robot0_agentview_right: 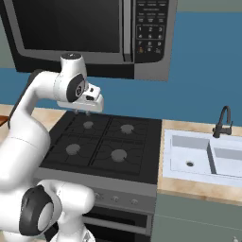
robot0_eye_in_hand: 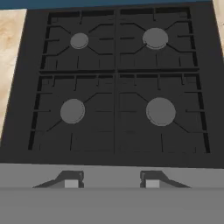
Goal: Retrieve the reheated potato from the microwave, then place the potato, cheese, and condiment on the cutting board.
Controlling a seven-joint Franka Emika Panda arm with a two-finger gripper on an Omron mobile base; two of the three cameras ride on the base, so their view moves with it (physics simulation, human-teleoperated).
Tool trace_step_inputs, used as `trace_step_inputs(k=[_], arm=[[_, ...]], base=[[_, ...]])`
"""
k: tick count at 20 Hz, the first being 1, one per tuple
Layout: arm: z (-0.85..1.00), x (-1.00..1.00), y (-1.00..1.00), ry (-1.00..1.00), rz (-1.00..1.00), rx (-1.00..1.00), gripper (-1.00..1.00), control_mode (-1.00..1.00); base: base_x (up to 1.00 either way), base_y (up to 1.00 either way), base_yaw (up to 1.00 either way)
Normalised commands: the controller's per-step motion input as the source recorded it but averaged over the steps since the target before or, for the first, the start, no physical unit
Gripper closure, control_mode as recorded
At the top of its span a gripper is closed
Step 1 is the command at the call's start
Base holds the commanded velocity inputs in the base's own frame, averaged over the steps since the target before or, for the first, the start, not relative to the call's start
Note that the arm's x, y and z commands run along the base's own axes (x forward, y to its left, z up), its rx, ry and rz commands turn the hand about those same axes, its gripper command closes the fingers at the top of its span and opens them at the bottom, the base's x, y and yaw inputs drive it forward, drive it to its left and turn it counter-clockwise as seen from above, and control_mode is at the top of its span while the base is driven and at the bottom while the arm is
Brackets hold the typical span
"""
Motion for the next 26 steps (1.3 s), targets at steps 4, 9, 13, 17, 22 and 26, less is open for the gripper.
trace_step_inputs(k=[4,9,13,17,22,26], arm=[[0.00,-0.15,0.00,-0.06,0.00,0.00,-1.00,-1.00],[0.18,-0.27,-0.16,-0.21,-0.01,0.00,-1.00,-1.00],[0.56,-0.16,-0.59,-0.36,0.00,0.00,-1.00,-1.00],[0.68,-0.02,-0.74,-0.39,0.00,0.00,-1.00,-1.00],[0.74,0.00,-0.70,-0.35,0.00,0.00,-1.00,-1.00],[0.71,0.00,-0.48,-0.25,0.00,0.00,-1.00,-1.00]], base=[[0.00,0.00,0.00],[0.00,0.00,0.00],[0.00,0.00,0.00],[0.00,0.00,0.00],[0.00,0.00,0.00],[0.00,0.00,0.00]])
